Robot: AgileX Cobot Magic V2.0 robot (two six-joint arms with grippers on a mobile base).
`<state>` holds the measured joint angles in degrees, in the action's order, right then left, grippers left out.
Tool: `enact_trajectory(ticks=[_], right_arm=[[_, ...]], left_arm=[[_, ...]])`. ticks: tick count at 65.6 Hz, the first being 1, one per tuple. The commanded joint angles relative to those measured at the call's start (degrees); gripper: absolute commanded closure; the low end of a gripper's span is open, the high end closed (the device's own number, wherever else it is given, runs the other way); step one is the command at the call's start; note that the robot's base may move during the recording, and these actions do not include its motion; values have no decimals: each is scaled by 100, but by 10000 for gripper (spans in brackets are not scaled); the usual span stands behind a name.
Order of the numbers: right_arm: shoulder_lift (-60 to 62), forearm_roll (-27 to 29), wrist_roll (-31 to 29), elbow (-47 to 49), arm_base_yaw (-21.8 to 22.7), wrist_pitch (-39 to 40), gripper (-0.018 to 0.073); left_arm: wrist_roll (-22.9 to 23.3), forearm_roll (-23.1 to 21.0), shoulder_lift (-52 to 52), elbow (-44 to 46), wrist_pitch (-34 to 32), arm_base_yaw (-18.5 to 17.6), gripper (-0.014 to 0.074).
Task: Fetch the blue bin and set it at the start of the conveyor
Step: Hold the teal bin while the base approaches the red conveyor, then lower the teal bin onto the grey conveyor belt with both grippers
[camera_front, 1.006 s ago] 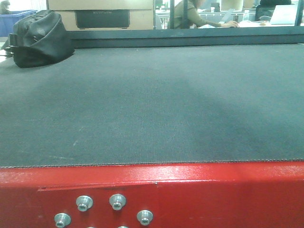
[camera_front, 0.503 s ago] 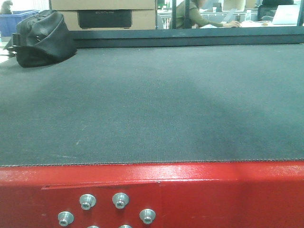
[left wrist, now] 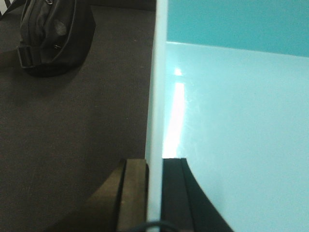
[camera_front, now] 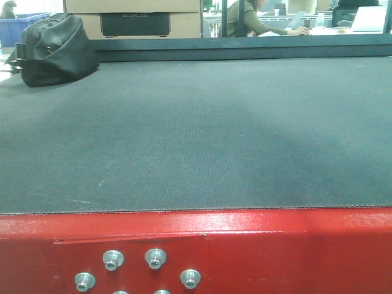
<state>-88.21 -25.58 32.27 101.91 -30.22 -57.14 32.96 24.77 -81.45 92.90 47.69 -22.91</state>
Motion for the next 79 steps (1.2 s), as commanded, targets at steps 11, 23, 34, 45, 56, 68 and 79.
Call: enact_trajectory(ticks=[11, 23, 34, 45, 56, 68, 79], right_arm=[[-42, 199, -84, 24, -89, 624, 713], [-42, 199, -84, 24, -89, 658, 713], [-144, 199, 572, 10, -21, 535, 713], [-655, 199, 752, -132, 192, 556, 713], [-965, 212, 752, -649, 351, 979, 718], [-1253, 391, 752, -1187, 551, 1810, 718], [-1653, 391, 752, -1223, 686, 1981, 718]], left_arm=[[13, -247, 44, 44, -539, -95, 707], [13, -246, 33, 44, -509, -95, 707], [-301, -270, -160, 44, -289, -95, 707], [-288, -430, -672, 44, -196, -95, 707], [-288, -581, -1193, 33, -349, -95, 707], [-279, -713, -1959, -67, -533, -82, 707], [-279, -1006, -2391, -194, -710, -82, 707]])
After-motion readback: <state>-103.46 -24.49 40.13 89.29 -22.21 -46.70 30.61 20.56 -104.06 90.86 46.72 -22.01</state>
